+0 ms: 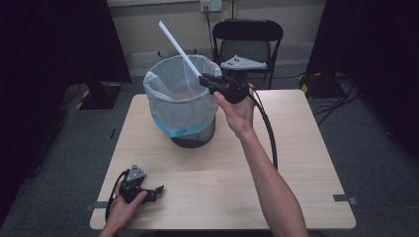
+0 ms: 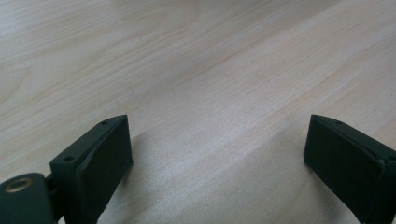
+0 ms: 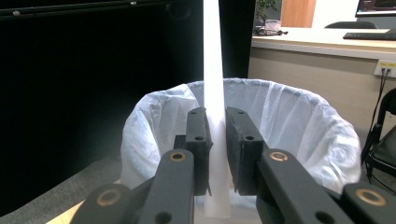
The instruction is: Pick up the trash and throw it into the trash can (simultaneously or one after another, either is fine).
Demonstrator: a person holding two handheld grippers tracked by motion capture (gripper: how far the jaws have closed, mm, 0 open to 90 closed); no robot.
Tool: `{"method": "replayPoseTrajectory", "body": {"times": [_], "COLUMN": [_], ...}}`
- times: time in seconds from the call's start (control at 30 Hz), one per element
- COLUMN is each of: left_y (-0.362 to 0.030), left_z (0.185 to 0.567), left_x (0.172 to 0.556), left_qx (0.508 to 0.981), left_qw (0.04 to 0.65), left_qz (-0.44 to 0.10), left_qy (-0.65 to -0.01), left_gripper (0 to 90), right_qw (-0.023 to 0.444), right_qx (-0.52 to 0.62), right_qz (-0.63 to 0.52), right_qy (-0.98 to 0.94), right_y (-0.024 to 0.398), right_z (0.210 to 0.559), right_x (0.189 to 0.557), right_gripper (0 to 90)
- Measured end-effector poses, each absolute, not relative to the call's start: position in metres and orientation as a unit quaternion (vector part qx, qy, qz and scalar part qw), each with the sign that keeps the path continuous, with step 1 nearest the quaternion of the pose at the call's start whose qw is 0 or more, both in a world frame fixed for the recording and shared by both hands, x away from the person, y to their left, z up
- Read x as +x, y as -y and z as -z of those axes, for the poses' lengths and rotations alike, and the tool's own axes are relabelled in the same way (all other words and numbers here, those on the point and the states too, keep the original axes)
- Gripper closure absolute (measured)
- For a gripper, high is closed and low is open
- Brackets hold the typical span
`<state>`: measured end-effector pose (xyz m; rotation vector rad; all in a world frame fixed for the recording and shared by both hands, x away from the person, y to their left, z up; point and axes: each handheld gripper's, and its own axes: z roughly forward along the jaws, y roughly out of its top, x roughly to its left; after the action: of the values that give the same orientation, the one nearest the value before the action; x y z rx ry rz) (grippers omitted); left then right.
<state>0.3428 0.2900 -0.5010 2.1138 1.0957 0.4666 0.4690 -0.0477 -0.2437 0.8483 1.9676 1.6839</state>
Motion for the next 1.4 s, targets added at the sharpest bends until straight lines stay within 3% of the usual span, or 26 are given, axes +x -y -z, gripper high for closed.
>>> {"method": "replayPoseTrajectory", "body": {"times": [1.1, 1.2, 1.3, 1.4], "left_y": [-0.29, -0.29, -0.291, -0.29], "left_z": [0.501, 0.501, 0.501, 0.501], "left_x": [0.343, 0.343, 0.343, 0.343], "left_qx": [0.818, 0.818, 0.817, 0.817], "left_qw": [0.348, 0.348, 0.349, 0.349], "left_qz": [-0.181, -0.181, -0.181, -0.181], "left_qy": [-0.421, -0.421, -0.421, -0.421], "left_gripper": [7.4, 7.4, 7.4, 7.4], "right_qw": [0.184, 0.185, 0.184, 0.183], "right_qx": [0.31, 0.312, 0.314, 0.321], "right_qz": [-0.57, -0.567, -0.569, -0.567], "right_qy": [-0.738, -0.74, -0.738, -0.737], "right_y": [0.017, 0.017, 0.019, 0.023], "right_z": [0.252, 0.253, 0.253, 0.253], "right_x": [0.521, 0.522, 0.522, 0.521], "right_gripper": [78.8, 72.0, 70.8, 62.1]}}
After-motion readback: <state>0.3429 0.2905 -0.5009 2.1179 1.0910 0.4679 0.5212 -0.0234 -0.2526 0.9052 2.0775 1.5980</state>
